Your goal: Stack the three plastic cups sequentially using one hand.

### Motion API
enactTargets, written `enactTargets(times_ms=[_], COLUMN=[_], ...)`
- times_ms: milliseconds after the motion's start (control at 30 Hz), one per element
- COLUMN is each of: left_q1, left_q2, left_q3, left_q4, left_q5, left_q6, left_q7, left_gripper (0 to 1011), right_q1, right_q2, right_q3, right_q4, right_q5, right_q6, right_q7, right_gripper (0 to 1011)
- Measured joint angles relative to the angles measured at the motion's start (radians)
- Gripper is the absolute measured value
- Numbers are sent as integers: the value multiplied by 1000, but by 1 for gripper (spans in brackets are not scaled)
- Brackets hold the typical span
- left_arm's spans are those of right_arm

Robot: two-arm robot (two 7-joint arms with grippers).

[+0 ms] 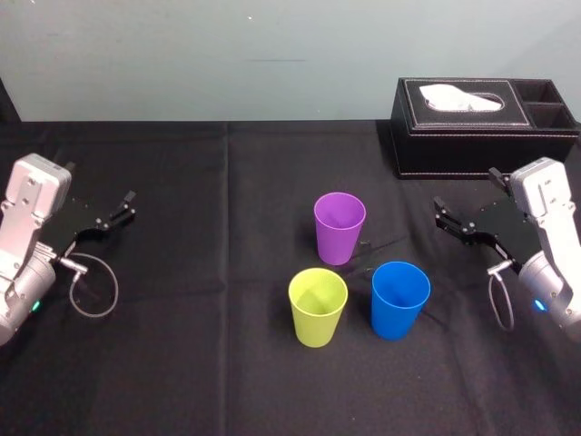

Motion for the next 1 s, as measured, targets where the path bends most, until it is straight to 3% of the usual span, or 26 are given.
enactTargets(times_ms=[267, 500, 767, 1000], left_q1=[0, 0, 0, 0], left_q2=[0, 0, 0, 0], left_q3=[0, 0, 0, 0], left_q4=[0, 0, 0, 0], left_q5=[0, 0, 0, 0], left_q6=[0, 0, 0, 0], left_q7=[0, 0, 0, 0], left_gripper=[1011, 1011, 1011, 1011], right_q1=[-32, -78, -158, -236], right_q2=[5, 34, 97, 162], right_q3=[31, 69, 131, 178], right_q4=[-29, -105, -215, -293], right_q5=[6, 16, 54, 79], right_q6=[-2, 22, 96, 114], right_q7=[21, 32, 62, 114], right_gripper=[1000, 1000, 1000, 1000])
